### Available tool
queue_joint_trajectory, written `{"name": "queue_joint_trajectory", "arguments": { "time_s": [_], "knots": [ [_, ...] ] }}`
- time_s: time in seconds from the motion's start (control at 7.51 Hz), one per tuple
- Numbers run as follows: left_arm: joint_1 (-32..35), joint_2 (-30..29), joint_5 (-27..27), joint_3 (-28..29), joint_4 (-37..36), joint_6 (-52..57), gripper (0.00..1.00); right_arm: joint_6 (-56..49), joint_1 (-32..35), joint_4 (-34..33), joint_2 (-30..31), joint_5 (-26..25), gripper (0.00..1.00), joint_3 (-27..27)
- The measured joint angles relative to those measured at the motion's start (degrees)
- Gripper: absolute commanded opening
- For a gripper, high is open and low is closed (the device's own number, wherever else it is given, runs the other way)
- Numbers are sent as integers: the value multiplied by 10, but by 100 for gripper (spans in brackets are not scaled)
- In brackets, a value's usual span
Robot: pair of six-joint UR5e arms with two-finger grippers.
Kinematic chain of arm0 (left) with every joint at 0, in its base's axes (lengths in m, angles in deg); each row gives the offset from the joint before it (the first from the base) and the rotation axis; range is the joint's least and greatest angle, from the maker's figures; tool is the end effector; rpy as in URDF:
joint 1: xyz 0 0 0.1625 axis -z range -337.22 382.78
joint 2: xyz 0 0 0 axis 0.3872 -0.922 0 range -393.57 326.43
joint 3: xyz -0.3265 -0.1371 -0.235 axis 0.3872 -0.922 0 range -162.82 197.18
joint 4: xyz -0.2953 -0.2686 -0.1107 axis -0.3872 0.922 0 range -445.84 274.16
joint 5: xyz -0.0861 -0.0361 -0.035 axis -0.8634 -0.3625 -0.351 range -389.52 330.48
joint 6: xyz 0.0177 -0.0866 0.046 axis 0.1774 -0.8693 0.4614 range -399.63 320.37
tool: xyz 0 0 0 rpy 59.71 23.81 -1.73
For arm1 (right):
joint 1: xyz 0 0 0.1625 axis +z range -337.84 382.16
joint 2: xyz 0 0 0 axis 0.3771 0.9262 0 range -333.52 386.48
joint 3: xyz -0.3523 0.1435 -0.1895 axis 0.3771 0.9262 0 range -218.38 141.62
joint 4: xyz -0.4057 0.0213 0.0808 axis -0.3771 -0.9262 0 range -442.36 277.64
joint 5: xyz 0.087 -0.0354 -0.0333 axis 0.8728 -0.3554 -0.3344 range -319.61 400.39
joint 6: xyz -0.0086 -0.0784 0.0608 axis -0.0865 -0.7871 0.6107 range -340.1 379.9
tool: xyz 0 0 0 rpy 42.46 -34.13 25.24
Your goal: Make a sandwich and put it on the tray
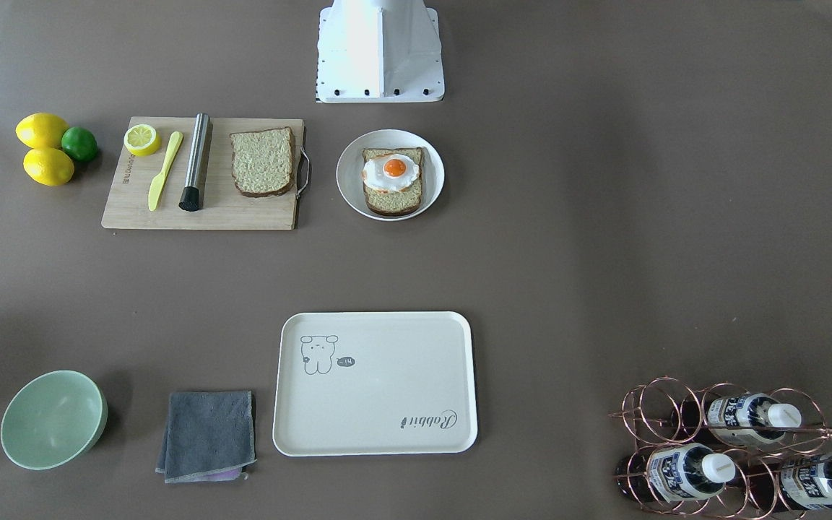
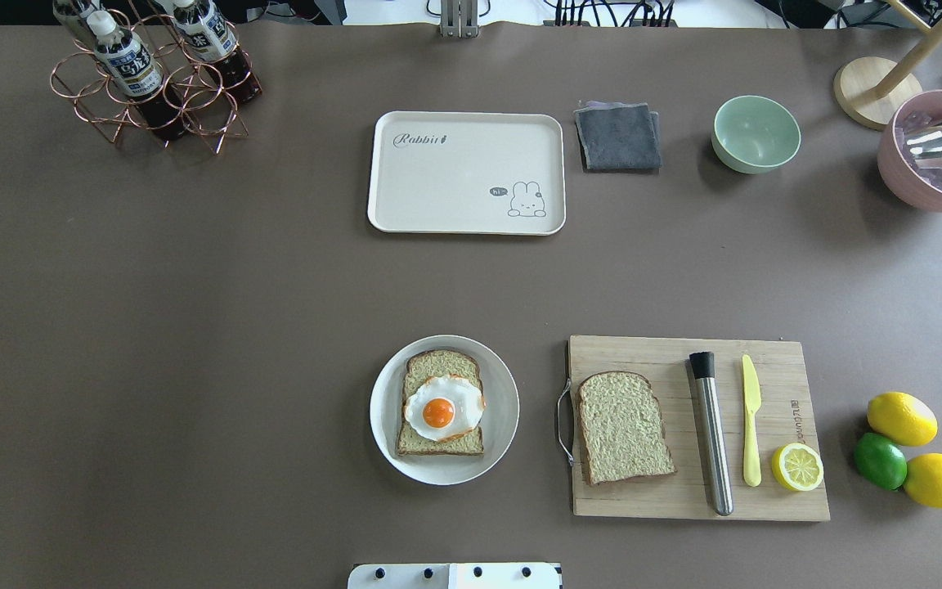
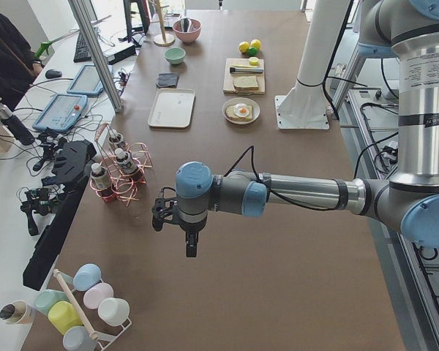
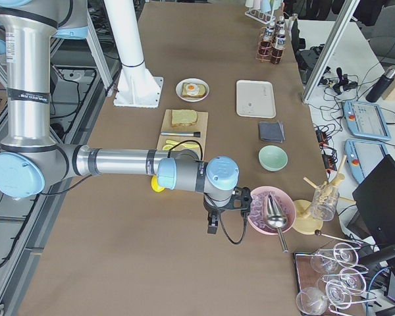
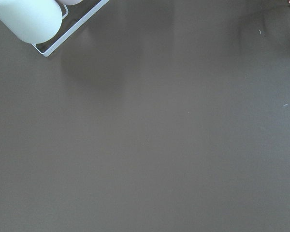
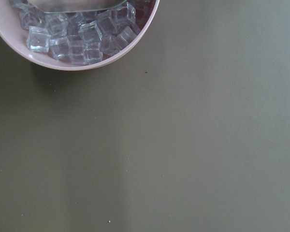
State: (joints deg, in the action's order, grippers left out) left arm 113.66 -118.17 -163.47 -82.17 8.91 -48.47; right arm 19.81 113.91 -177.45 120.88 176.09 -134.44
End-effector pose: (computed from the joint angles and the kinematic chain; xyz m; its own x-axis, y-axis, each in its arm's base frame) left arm -0.0712 -0.4596 0.6145 0.7106 -0.0590 -0.7011 0.1257 0.9911 0.0440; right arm 0.0758 -0.4527 0.6502 0.6968 0.0626 0.7145 -0.0295 0.9978 -0.0586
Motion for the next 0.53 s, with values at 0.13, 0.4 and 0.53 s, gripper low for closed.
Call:
{"name": "queue_joint_trajectory", "arguments": {
  "time_s": [0.13,0.4,0.53],
  "knots": [
    [0,-1,0,0,0,0,98,0,0,0,-1,0,100,0],
    [0,-3,0,1,0,-1,98,0,-2,0,-6,-1,100,0],
    [0,-4,0,2,0,-1,98,0,-6,0,-8,-1,100,0]
  ]
}}
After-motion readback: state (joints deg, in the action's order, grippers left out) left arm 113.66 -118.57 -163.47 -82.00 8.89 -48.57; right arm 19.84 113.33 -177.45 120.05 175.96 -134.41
